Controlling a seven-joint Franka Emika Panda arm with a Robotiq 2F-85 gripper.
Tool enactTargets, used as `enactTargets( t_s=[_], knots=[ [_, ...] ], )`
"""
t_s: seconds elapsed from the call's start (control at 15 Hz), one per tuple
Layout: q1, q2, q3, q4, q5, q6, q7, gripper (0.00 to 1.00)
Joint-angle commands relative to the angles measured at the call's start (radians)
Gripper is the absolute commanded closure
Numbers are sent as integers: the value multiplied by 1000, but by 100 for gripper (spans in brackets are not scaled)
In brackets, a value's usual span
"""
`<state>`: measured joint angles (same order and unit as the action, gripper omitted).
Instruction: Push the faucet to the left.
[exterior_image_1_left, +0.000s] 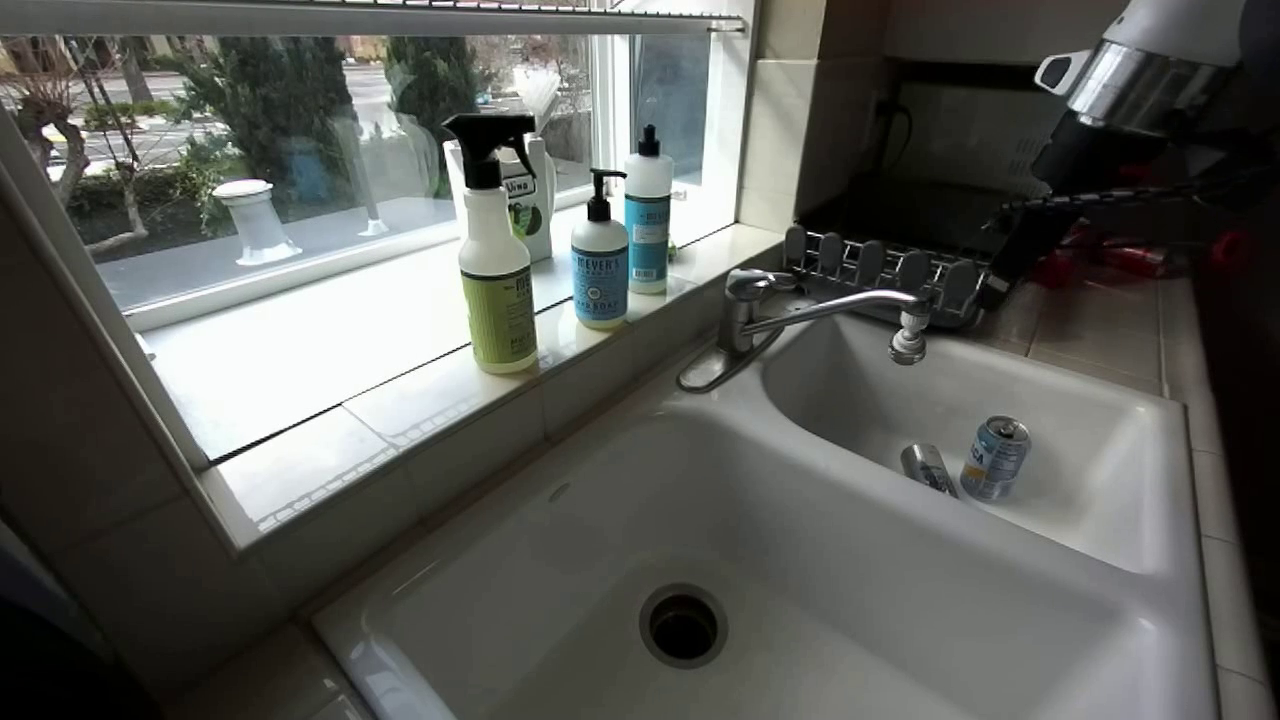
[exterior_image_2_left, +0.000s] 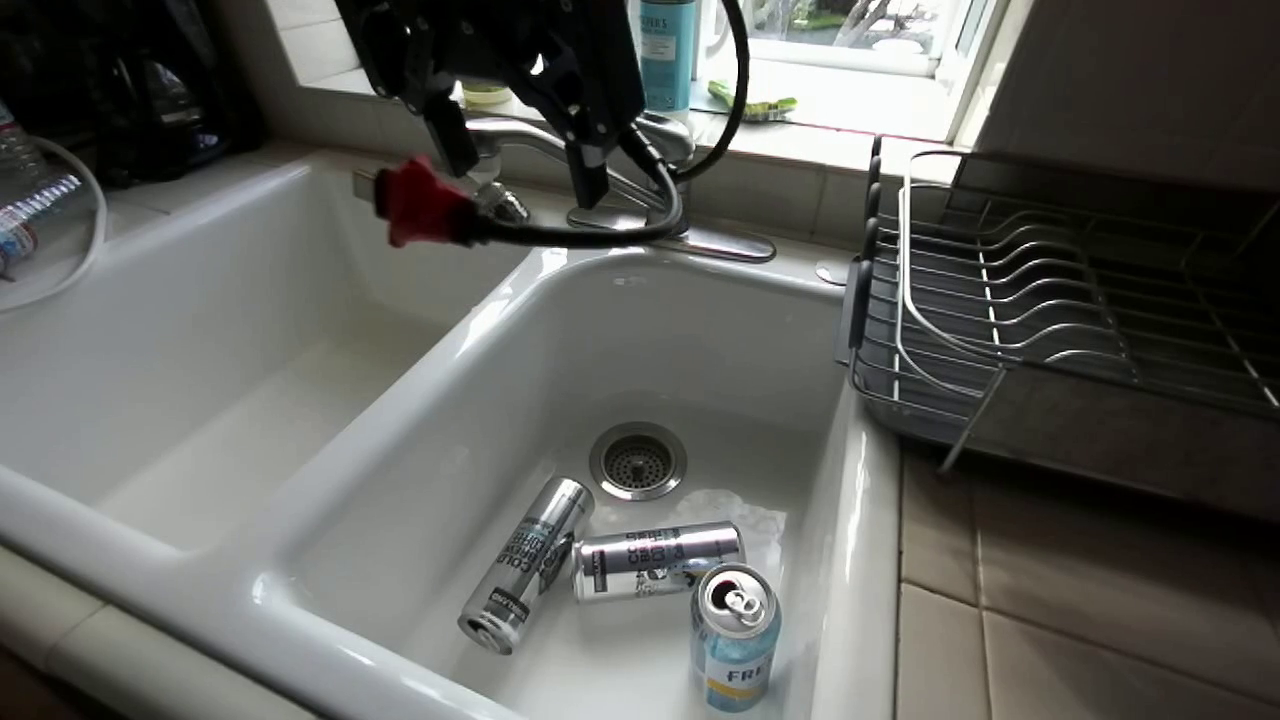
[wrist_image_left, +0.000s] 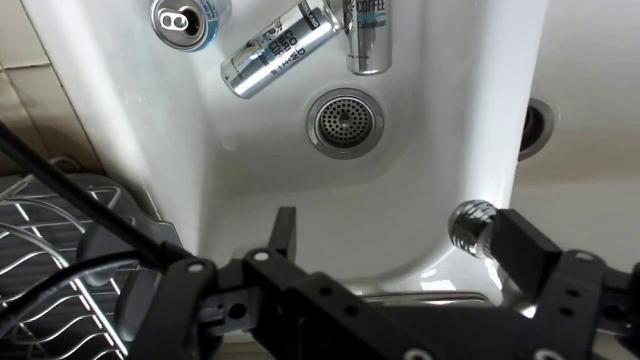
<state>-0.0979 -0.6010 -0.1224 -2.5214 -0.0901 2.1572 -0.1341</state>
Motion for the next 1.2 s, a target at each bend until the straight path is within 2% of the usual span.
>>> enactTargets(
  t_s=[0.0,0.53,1.13],
  knots=[
    [55,13,-14,50,86,-36,-34,0],
    [110,97,32,110,198,-5,33,0],
    [94,200,87,130,161,46,126,0]
  ],
)
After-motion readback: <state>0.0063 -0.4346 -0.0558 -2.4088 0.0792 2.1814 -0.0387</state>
